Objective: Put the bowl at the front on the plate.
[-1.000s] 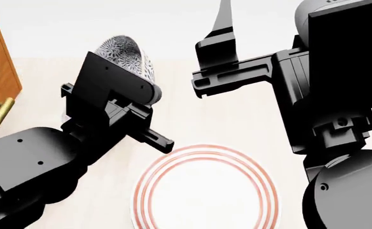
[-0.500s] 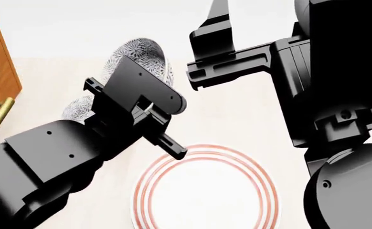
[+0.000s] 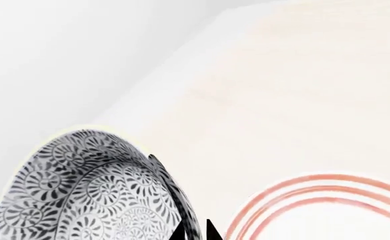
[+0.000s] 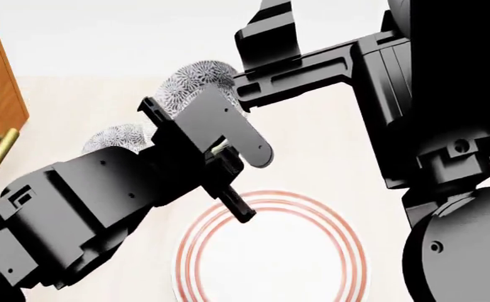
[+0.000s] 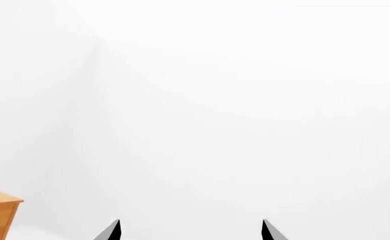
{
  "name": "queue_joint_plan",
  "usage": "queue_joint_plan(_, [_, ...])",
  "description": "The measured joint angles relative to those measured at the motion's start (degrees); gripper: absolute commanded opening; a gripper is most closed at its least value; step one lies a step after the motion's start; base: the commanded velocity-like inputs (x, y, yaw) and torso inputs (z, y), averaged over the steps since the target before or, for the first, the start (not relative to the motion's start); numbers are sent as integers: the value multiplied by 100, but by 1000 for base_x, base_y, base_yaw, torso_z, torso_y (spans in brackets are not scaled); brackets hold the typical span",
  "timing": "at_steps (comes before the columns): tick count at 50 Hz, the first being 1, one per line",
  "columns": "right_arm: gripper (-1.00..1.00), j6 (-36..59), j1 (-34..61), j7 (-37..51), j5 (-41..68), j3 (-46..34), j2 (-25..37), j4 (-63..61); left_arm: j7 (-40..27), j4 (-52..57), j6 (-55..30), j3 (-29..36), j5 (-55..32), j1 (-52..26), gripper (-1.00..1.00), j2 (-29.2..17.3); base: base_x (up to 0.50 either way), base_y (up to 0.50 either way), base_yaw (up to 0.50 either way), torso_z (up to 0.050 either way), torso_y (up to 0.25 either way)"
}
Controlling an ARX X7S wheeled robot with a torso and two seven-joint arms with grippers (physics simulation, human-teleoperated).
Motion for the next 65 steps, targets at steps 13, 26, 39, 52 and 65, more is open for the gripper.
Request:
queue_joint_plan(13, [100, -10, 119, -10, 41, -34, 17, -34, 498, -808, 88, 364, 130, -320, -100, 337, 0, 0, 0, 0, 1])
queue_joint_plan(26, [100, 2, 194, 3, 84, -59, 35, -59, 557, -1412, 392, 1414, -691, -676, -100, 532, 0, 0, 0, 0, 1])
queue_joint_plan(39, [100, -35, 154, 24, 103, -61, 68, -86, 515, -1497, 590, 2471, -1403, -912, -100, 585, 0, 0, 0, 0, 0])
queue_joint_plan(52, [100, -74, 102, 54, 116, -57, 102, -111, 494, -1185, 378, 2955, -1441, -1034, -100, 599, 0, 0, 0, 0, 1])
queue_joint_plan(65, [100, -102, 15, 98, 158, -12, 145, -169, 533, -741, 70, 3041, -1366, -1059, -100, 605, 0, 0, 0, 0, 0])
